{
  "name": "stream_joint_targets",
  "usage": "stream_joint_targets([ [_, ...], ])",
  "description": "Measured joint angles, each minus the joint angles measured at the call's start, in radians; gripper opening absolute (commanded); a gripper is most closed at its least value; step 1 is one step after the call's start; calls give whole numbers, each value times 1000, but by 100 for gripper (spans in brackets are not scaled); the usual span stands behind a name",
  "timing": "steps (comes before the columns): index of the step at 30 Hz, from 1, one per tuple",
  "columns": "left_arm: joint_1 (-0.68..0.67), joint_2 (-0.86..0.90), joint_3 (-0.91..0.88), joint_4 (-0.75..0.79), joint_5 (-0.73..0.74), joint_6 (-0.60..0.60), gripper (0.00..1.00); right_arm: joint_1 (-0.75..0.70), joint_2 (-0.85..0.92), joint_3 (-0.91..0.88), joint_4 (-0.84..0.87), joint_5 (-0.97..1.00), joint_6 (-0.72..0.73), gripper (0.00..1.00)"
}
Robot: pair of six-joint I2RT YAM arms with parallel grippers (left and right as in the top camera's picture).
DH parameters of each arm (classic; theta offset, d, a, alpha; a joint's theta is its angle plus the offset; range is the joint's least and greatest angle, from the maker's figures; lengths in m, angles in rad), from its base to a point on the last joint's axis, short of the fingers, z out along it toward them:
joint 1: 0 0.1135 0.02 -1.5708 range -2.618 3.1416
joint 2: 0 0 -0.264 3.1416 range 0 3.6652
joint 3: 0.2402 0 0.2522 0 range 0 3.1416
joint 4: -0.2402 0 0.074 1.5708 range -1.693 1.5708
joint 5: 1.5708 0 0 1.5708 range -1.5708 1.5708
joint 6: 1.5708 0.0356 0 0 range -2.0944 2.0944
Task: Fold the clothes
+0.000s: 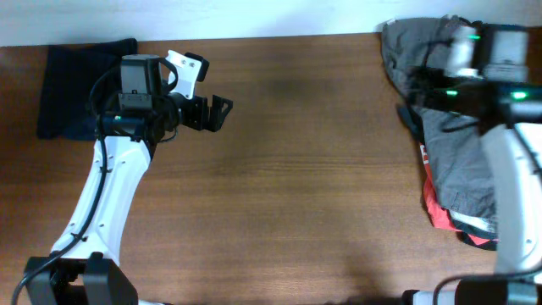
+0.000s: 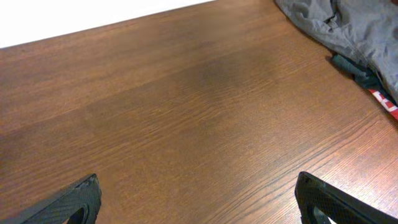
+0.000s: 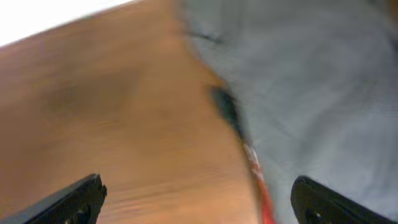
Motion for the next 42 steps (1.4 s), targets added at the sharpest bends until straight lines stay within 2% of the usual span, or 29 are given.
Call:
stream_joint_targets([
  [3,0,0,0,10,2,3,99,-176,31,0,-50,3,133,100],
  [6,0,0,0,12,4,3,99,-339,72,-16,-50,-10,201,95],
  [8,0,1,0,15,4,3,99,-415,99,-45,-50,-14,228,91],
  [12,-4,10,0,16,4,3,99,-509,146,-157,-7,-26,271,90],
  [20,-46,57,0,16,4,4,99,-576,193,-356,130,-39,277,83],
  [28,-53,60,0,16,4,7,99,-579,193,-360,138,-32,252,84],
  [42,-55,60,0,23,4,21,99,-586,193,-360,190,-39,111,86],
])
